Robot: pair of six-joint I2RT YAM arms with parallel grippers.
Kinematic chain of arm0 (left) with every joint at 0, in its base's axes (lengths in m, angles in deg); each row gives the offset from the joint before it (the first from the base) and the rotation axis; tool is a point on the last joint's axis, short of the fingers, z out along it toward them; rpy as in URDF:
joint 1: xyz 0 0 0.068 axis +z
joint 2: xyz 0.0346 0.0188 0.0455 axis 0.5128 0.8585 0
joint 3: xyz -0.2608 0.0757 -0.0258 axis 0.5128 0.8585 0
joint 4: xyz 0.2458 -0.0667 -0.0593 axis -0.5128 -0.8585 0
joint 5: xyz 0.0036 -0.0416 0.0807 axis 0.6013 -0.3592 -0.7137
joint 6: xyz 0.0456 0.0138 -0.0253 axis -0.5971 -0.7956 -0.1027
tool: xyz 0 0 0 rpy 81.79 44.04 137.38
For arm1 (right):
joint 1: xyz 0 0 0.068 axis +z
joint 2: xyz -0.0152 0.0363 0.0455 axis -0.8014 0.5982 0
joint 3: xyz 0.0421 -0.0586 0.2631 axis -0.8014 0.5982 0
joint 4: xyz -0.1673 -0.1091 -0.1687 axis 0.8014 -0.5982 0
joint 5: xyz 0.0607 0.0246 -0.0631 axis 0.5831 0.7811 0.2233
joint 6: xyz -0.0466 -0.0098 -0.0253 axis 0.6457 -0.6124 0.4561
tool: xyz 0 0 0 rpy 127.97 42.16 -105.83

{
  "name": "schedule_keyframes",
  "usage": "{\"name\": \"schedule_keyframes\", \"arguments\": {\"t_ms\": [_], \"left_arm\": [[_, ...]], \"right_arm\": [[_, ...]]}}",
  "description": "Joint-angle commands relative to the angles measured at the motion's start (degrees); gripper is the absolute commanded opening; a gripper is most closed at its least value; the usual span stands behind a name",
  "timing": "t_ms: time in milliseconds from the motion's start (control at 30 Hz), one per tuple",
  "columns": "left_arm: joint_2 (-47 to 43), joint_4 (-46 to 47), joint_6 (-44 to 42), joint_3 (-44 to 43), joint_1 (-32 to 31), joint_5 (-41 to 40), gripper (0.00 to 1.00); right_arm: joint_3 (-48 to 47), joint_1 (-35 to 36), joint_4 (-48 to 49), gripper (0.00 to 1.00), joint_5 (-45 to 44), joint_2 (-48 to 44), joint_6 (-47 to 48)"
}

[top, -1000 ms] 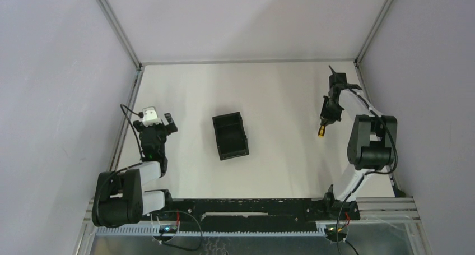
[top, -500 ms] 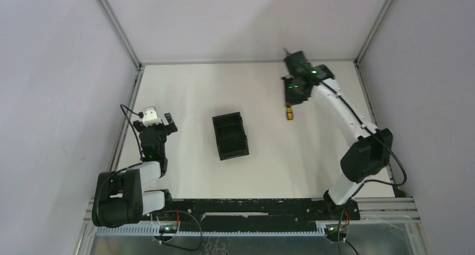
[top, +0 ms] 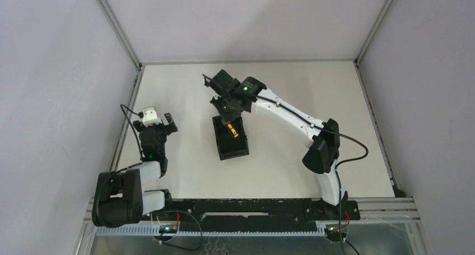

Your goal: Put the screwdriver in the bin

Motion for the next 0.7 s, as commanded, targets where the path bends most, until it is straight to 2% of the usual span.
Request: {"name": "schedule_keyframes", "arguments": {"t_ms": [0, 133, 400, 533, 667], "left_arm": [[-0.06, 1.46, -0.79, -2.66, -0.34, -0.69, 1.0], [-0.03, 1.46, -0.83, -2.66, -0.34, -0.7, 1.0], [-0.08, 1.46, -0.84, -2.61, -0.34, -0.65, 1.0], [-0.03, 1.46, -0.79, -2.65, -0.38, -0.65, 1.0], [-0.03, 1.46, -0.83, -2.73, -0.34, -0.68, 1.0]], "right_arm": [[5.23, 1.32, 4.97, 0.0, -1.28, -0.07, 4.43], [12.92, 1.47, 11.58, 0.0, 0.13, 1.08, 5.81], [16.97, 1.38, 19.07, 0.01, -4.24, 6.29, 5.15], [18.63, 1.38, 22.43, 0.18, -5.17, 6.88, 4.46], [18.81, 1.38, 21.78, 0.34, -6.03, 6.69, 4.19]]}}
